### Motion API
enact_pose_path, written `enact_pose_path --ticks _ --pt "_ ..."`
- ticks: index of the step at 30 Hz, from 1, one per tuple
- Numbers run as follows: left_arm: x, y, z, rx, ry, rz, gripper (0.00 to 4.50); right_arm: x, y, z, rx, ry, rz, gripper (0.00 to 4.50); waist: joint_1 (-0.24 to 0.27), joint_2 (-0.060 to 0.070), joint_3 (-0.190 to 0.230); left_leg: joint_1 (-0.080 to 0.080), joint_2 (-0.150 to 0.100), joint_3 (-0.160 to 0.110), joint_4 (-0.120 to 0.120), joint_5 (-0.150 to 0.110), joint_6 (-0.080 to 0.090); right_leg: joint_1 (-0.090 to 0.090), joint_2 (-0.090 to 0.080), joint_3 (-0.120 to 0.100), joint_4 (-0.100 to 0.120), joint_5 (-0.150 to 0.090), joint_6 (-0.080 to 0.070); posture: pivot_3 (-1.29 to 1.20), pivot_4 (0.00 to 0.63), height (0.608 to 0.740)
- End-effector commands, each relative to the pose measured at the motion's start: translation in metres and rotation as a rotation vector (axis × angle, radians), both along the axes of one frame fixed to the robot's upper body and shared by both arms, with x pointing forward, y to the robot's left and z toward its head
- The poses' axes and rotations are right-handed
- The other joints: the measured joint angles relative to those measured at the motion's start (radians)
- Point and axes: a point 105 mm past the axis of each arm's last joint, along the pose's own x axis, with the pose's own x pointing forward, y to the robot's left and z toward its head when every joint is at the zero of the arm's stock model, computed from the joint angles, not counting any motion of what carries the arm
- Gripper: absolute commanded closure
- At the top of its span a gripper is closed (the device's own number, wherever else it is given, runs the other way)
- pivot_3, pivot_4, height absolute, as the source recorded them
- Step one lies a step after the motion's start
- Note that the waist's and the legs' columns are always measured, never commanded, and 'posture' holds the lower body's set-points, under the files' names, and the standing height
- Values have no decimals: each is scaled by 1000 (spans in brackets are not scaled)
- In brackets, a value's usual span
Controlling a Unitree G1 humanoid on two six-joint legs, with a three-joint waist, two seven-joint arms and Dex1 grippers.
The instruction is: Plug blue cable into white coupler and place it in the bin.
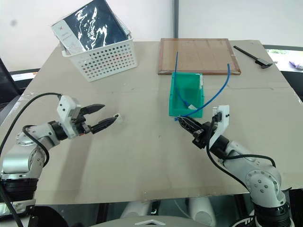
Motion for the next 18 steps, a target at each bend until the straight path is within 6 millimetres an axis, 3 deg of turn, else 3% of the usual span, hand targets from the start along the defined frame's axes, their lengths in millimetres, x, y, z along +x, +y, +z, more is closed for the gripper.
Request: enact_pose_path --ticks 1,12,15,18 --pt "2 2 -2 50 -19 -26 278 -1 2 8 11 -44 17 4500 -1 0 0 0 0 0 0 0 0 0 0 0 0 0 0 0 150 740" --pt "33 0 -26 151 9 -86 278 -8 -6 8 -13 -61 -38 4500 -1 0 0 0 0 0 0 0 0 0 0 0 0 0 0 0 150 740" --pt "32 2 -36 175 26 -115 1099 -10 -8 8 -20 -61 -54 4500 -8 0 0 0 0 1 0 0 0 -1 0 1 0 0 0 0 150 740" --pt "33 3 -42 174 32 -127 2499 -11 -11 8 -25 -62 -69 4500 -4 -1 0 0 0 2 0 0 0 -1 0 2 0 0 0 0 150 740"
